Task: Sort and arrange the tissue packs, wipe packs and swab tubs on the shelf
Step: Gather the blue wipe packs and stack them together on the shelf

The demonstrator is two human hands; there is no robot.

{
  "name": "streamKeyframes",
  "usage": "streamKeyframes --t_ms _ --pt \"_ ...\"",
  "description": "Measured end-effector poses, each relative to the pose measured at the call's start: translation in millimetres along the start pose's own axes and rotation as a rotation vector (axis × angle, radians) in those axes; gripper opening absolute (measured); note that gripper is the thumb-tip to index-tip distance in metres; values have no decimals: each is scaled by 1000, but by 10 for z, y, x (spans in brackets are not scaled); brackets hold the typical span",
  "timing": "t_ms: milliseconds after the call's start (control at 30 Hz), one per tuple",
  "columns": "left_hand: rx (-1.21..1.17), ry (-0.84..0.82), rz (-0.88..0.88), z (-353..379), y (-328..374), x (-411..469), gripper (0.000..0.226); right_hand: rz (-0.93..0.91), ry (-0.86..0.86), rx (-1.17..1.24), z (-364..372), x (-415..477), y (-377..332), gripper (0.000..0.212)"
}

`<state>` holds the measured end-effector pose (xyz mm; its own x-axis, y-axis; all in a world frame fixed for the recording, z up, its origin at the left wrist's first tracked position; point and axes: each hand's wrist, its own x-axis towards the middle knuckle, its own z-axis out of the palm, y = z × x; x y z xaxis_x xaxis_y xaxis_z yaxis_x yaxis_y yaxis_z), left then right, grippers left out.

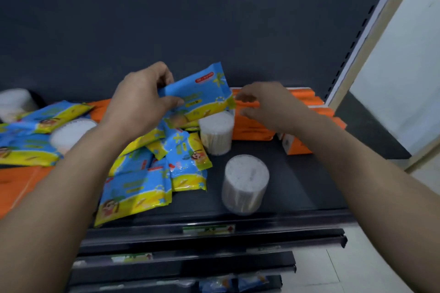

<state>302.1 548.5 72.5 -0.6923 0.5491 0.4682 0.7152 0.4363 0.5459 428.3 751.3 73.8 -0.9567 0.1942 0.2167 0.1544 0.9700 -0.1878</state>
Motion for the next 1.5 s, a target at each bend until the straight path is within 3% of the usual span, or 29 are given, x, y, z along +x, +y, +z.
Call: streamKeyframes --t_ms 167,367,633,833,967,1100,1267,1367,1500 --pt "95 39 -77 -397 -428 -291 33 -159 -122 35 284 333 -553 38" --pt "228 140 -252 -790 -747 -685 31 -204 -324 60 634 780 -974 44" --pt "408 225 -446 -1099 -845 -1101 29 -293 -509 -124 1018 1229 -1390 73" --pt "392 233 -524 -1171 -1018 -1216 28 -269 -687 -201 1177 1405 -1480 97" --pt "342 219 -503 -1192 -1160 -1146 29 -225 -591 -246 1147 1401 -1521 96" --pt "287 170 -443 -1229 -1334 -1030 28 -197 -454 -122 977 1359 -1603 51" --pt "219 100 -310 -1408 -1616 -931 37 -14 -163 -138 626 1250 -1770 23" --pt "212 78 -254 -1597 -1775 -902 27 31 17 -98 422 1159 -2000 22" --pt "206 73 -211 -1934 -1984 -1011 19 -38 76 -5 420 1126 -2571 26"
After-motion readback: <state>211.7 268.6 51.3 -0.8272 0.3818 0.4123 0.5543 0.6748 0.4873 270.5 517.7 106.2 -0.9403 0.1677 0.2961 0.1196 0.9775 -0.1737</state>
